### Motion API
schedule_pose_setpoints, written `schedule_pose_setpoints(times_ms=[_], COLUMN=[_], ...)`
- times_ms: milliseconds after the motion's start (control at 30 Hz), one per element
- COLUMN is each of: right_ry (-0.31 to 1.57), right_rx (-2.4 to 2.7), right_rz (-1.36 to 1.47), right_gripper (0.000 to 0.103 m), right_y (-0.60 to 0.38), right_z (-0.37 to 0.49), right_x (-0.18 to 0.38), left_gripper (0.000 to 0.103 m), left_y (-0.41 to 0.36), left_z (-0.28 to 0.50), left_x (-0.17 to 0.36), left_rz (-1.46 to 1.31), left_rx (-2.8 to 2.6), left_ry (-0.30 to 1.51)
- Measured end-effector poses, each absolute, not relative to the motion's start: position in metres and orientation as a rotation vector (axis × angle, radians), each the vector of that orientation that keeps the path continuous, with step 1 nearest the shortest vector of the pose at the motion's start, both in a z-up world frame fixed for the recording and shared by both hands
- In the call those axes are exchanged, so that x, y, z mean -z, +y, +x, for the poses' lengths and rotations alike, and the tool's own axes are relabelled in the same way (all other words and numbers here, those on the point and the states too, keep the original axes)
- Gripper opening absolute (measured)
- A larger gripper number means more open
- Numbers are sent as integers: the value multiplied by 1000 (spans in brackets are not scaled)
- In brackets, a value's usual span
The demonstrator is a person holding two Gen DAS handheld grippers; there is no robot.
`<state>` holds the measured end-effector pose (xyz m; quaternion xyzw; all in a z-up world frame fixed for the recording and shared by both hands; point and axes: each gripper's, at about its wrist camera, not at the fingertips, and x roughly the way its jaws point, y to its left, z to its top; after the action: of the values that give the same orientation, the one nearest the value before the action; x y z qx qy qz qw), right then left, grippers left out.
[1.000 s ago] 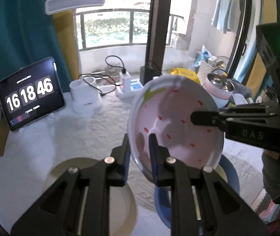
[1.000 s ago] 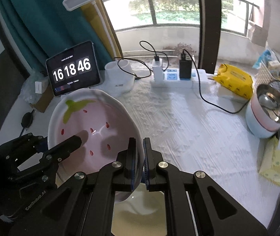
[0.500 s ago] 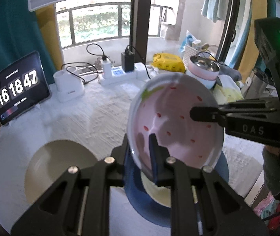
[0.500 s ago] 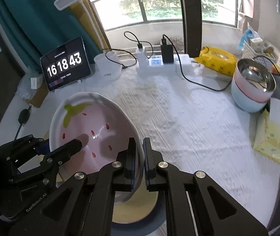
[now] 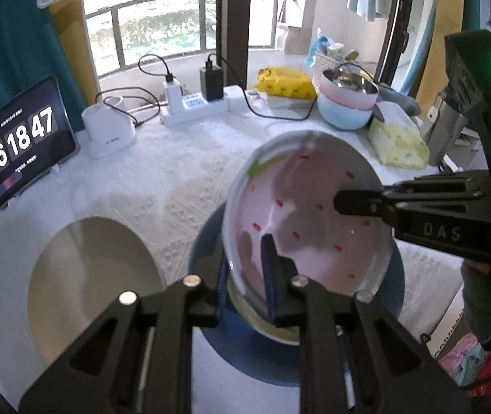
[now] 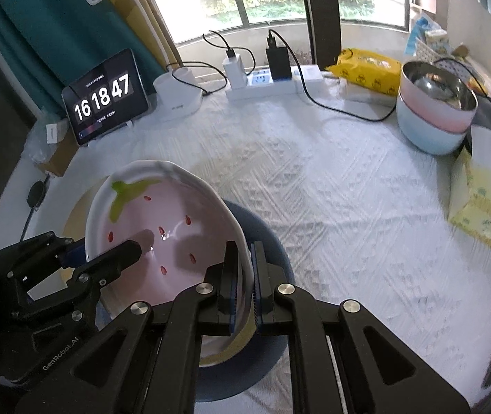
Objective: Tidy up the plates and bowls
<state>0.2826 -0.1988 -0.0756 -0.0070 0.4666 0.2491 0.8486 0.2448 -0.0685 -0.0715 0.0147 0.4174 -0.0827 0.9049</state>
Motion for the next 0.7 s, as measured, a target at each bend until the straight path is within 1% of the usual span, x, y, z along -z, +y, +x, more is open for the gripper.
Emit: schedule_pose_setpoints(times_ms=[433, 700], right_ry=[980, 957], right_rx=[-505, -491], right_rz=[-49, -103], right_gripper=[9, 9], right_y=[-202, -197], right_z=[273, 271], right_x=[86, 89], left_gripper=[18, 18], left_y=[-81, -75], left_z=[234, 231], left_x=[85, 88], left_rz=[80, 65], left_rx=[188, 184], left_ry=[882, 882])
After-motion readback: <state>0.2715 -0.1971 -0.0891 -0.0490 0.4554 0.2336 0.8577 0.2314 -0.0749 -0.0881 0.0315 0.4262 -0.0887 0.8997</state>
